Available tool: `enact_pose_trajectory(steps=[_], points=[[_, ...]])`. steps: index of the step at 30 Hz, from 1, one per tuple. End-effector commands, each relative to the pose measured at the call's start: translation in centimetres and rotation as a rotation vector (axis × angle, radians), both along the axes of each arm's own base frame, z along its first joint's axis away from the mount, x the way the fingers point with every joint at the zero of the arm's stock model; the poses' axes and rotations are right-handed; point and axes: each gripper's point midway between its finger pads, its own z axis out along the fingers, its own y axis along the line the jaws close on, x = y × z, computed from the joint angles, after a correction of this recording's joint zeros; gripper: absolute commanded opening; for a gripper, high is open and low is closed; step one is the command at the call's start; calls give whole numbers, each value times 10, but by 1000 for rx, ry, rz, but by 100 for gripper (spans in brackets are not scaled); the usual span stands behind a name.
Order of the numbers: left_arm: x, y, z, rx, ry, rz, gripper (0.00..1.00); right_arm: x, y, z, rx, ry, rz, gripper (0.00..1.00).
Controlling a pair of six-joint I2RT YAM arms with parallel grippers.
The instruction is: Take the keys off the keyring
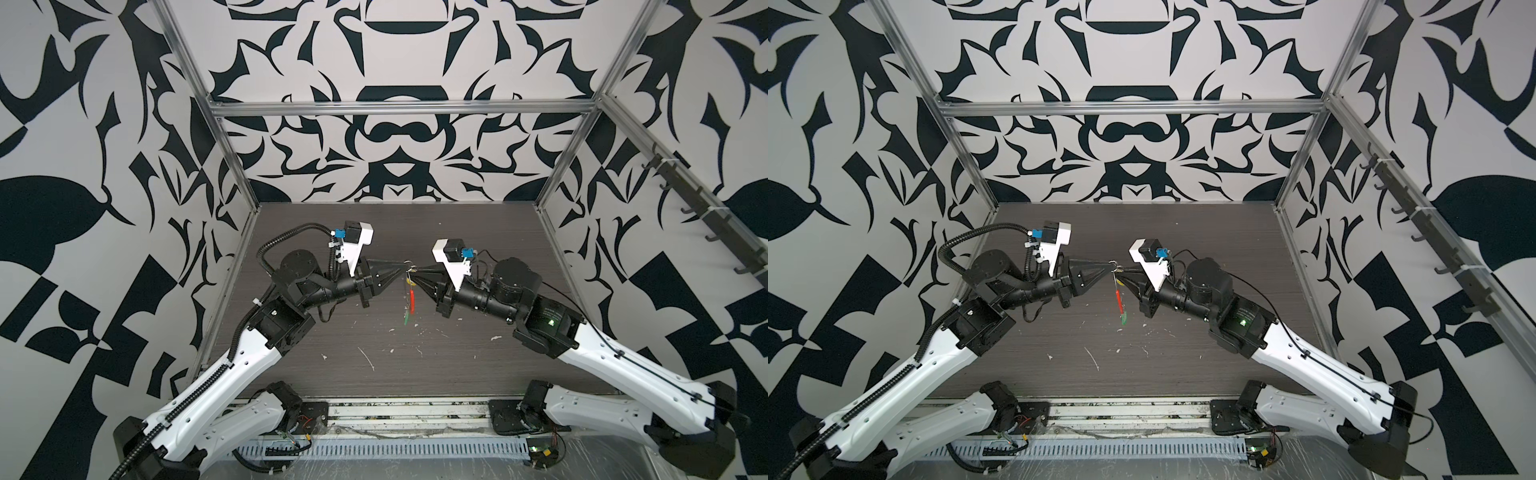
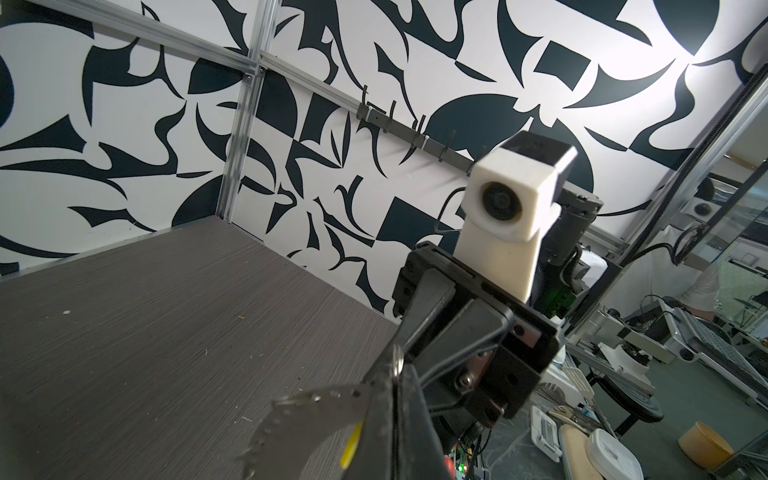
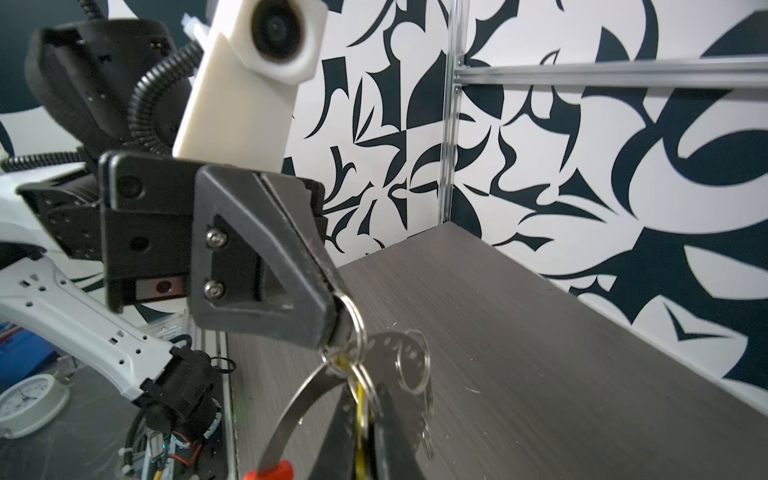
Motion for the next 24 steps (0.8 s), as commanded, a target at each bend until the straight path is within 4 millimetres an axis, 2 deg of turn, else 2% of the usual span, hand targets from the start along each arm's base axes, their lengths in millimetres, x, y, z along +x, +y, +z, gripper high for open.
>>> enact_pose_trajectory(steps=[1, 3, 9, 16, 24], points=[[-4, 3, 7, -28, -26, -3, 0, -4, -6, 31, 55, -59, -11, 5], [-2, 4, 7, -31, -23, 15, 0, -6, -6, 31, 49, -60, -3, 0], [7, 9, 12, -75, -8, 78, 0, -12, 3, 23, -7, -71, 24, 0], [18, 12, 11, -113, 23, 137, 0, -24, 25, 13, -68, -107, 64, 0], [22, 5, 6, -113, 49, 128, 0, -25, 35, 11, -75, -121, 71, 0]])
